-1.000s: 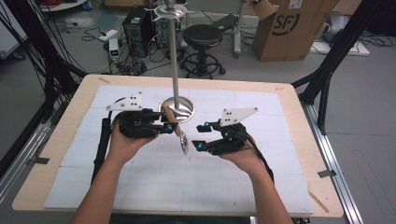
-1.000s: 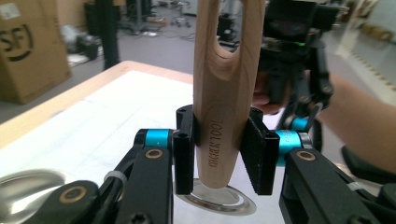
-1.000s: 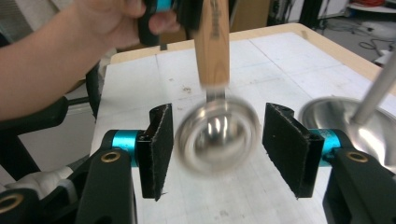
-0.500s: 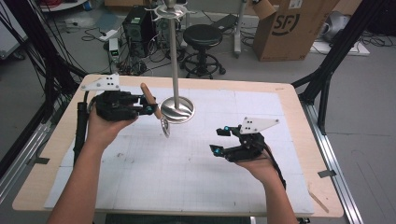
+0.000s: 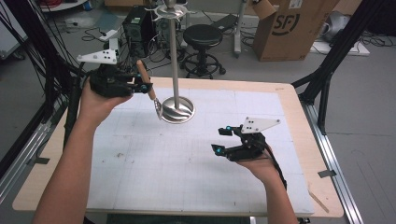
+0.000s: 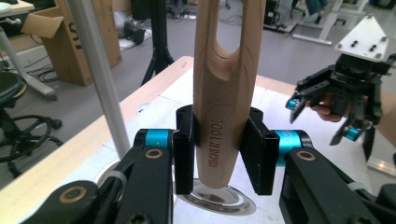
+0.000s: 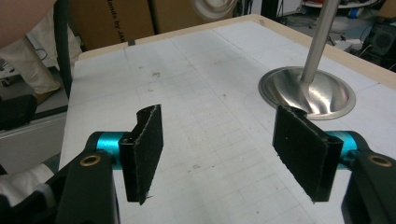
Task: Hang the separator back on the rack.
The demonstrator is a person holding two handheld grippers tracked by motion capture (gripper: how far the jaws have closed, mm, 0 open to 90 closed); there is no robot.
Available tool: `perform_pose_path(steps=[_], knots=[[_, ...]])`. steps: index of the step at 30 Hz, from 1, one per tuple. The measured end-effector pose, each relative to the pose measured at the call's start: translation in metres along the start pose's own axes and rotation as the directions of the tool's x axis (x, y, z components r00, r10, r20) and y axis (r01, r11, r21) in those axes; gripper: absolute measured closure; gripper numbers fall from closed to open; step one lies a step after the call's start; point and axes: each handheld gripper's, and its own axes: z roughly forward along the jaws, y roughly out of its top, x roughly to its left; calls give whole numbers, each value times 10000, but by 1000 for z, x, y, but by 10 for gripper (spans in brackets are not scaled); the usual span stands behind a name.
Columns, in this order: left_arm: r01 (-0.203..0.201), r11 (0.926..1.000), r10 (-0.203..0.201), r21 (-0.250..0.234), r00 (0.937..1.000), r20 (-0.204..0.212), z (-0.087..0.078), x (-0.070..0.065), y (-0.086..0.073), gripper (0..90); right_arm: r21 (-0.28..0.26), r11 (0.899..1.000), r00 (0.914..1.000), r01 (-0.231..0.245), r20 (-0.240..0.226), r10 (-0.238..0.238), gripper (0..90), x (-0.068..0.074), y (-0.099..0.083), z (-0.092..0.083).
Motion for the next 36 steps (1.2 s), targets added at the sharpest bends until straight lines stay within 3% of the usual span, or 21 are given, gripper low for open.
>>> perform_pose_path(steps=[10, 27, 33, 36], knots=[[-271, 9985, 293, 470, 9985, -465, -6, 16, 39, 680, 36, 10000, 10000, -89, -29, 89, 330, -3, -2, -1], [-158, 9953, 250, 954, 9951, -959, 6, 35, 67, 680, 277, 9996, 9998, -110, -153, 115, 299, -2, -4, 4], [-276, 9945, 400, 1006, 9914, -1242, 9, 36, 80, 680, 282, 9995, 9997, -126, -193, 132, 296, -3, -4, 4], [-161, 9943, 293, 1050, 9917, -1255, 12, 37, 82, 680, 242, 9996, 9998, -129, -148, 132, 296, -3, -5, 3]])
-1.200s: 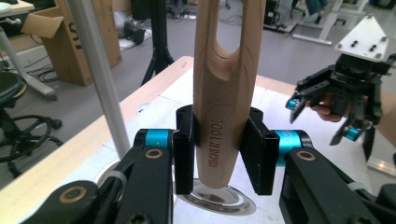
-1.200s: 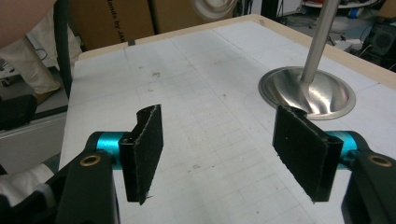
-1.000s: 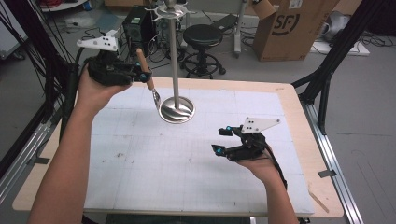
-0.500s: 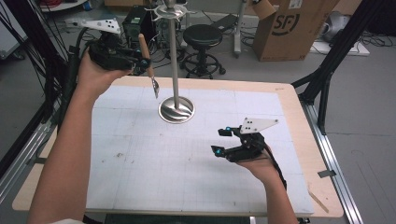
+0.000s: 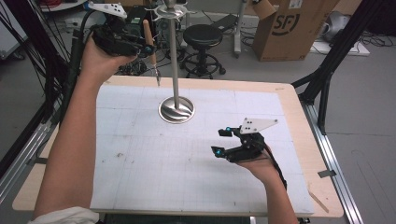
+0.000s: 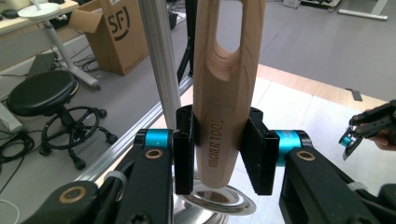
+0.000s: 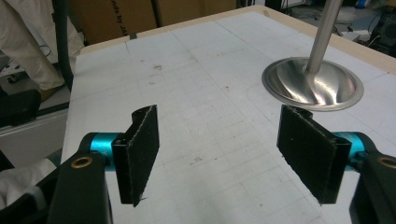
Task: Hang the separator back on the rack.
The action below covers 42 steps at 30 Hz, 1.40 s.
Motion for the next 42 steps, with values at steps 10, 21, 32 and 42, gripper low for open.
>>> perform_pose_path(steps=[10, 21, 32, 42], knots=[[201, 9997, -196, 161, 9993, -327, 4, 4, 8, 679, 107, 9999, 10000, 23, -57, -22, 296, 1, -1, 1], [307, 9986, -282, 420, 9979, -576, 13, 6, 18, 680, 168, 9998, 10000, -83, -27, 83, 296, -1, -2, 1], [555, 9969, -490, 561, 9926, -1113, 12, 19, 17, 680, 127, 9998, 9999, -134, -36, 134, 296, 0, -2, -1], [542, 9954, -435, 792, 9904, -1310, 25, 22, 21, 679, 209, 9995, 9997, -230, -4, 230, 296, -3, -5, 0]])
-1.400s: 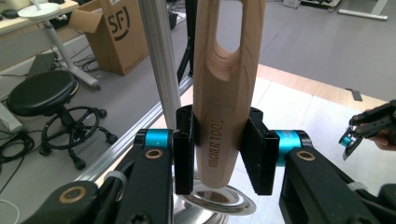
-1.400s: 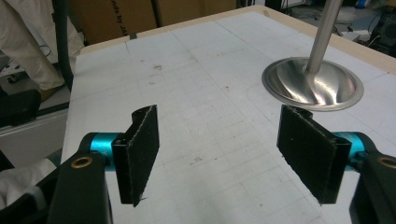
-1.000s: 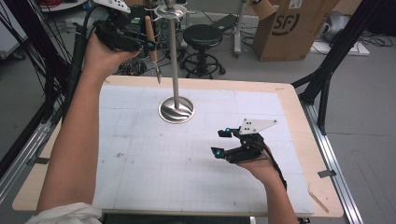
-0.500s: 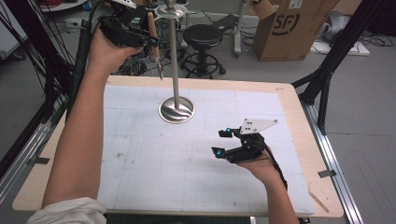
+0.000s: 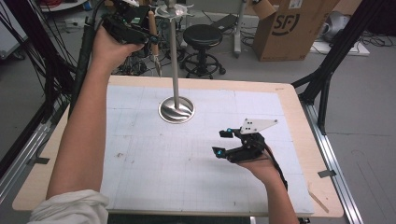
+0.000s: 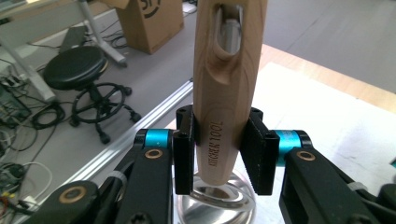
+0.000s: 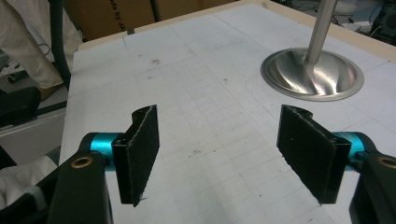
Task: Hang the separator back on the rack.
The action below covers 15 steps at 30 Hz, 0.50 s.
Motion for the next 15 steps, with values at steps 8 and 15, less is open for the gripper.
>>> perform_pose_path(steps=[8, 15], knots=[[159, 9999, -158, 61, 9999, -53, 2, 1, -5, 605, 84, 10000, 10000, 29, -13, -29, 296, 0, -1, 1], [454, 9989, -454, -84, 9990, -13, -5, 5, -22, 521, -43, 10000, 10000, 50, -51, -50, 296, 2, 0, -1]])
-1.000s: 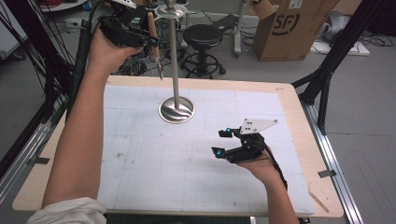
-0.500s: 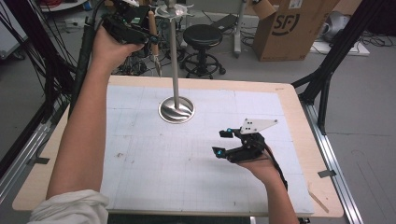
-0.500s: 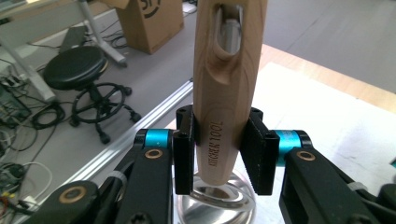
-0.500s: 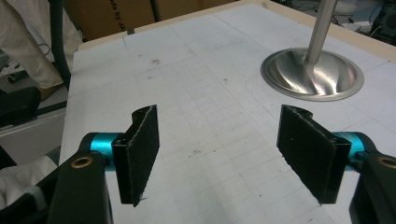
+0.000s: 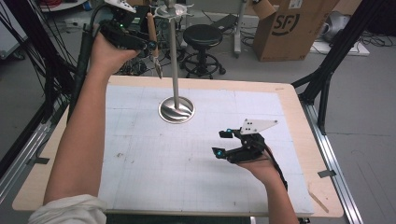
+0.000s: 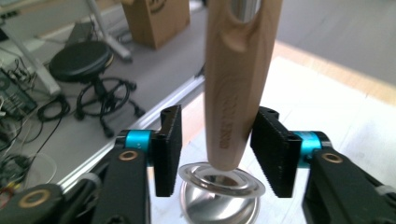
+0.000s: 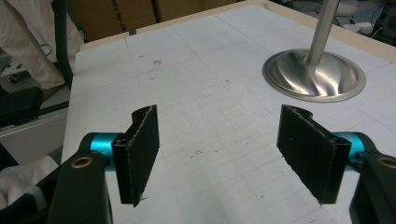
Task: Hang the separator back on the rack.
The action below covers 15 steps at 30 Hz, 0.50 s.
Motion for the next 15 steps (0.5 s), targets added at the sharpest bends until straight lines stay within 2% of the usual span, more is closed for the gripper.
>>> perform_pose_path(steps=[2, 4, 10, 13, 15], knots=[[-122, 9999, 121, -36, 9999, -88, -4, 1, -7, 496, -27, 10000, 10000, -4, -6, 4, 296, 0, 0, 0], [154, 9993, -144, -347, 9995, 278, -9, 3, -15, 485, -36, 10000, 10000, 9, -9, -9, 296, 0, 0, 0], [193, 9990, -172, -402, 9986, 499, -23, 5, -35, 476, -59, 10000, 10000, 33, 3, -33, 296, 1, 1, 1], [174, 9978, -123, -633, 9967, 804, -29, 3, -41, 461, -44, 10000, 10000, 15, 9, -15, 296, 1, 1, 1], [137, 9970, -50, -766, 9936, 1131, -33, -1, -45, 406, -40, 10000, 10000, -7, 4, 7, 296, 1, 1, 0]])
